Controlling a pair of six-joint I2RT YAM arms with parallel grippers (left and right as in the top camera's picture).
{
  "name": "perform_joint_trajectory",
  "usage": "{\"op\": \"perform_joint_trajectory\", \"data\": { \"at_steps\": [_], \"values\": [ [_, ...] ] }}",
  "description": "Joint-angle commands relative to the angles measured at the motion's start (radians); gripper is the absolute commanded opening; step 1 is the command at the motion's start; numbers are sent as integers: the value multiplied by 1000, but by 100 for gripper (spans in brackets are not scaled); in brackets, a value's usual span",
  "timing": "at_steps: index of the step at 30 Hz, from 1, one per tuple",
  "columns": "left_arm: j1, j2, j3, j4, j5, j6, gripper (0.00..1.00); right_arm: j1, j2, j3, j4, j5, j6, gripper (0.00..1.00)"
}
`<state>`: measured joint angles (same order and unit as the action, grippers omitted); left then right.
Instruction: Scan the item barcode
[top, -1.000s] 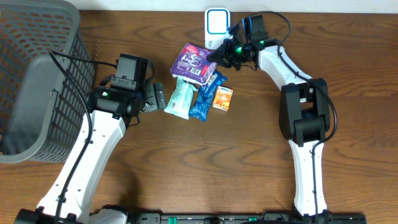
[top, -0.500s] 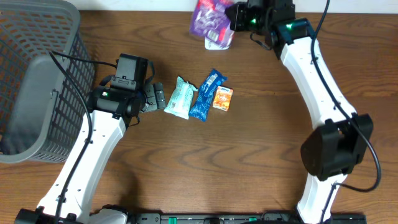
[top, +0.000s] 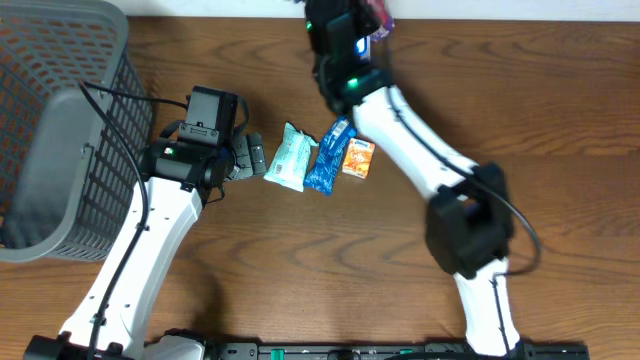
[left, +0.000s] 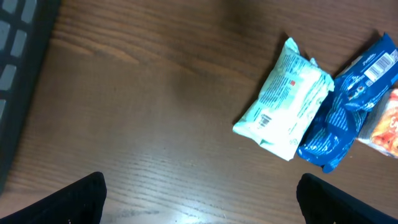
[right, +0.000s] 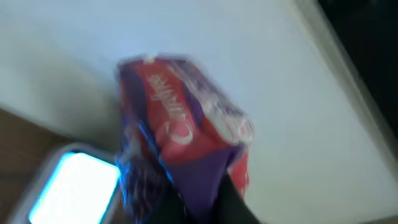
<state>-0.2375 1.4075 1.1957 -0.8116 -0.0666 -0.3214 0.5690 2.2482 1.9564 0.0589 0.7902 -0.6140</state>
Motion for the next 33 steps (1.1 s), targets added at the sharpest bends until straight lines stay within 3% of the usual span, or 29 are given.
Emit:
{"op": "perform_joint_trajectory", "data": {
  "at_steps": [1,5,11,19,26,30,33],
  "values": [
    [3,5,8,-3,-13,-13,98,14,116,7,174,281,-333,1],
    [3,5,8,-3,-13,-13,98,29,176,7,329,308,-442,1],
    [3,5,8,-3,-13,-13,98,40,187,7,337,304,-442,1],
    [3,5,8,-3,-13,-13,98,11,163,7,545,406,-442,1],
    [3,5,8,-3,-13,-13,98,-155,86,7,539,518,-409,1],
    [3,5,8,-3,-13,-13,98,-312,72,7,445,629,-332,1],
    [3,5,8,-3,-13,-13,98,-451,72,5,248,690,-193,1]
  ]
}}
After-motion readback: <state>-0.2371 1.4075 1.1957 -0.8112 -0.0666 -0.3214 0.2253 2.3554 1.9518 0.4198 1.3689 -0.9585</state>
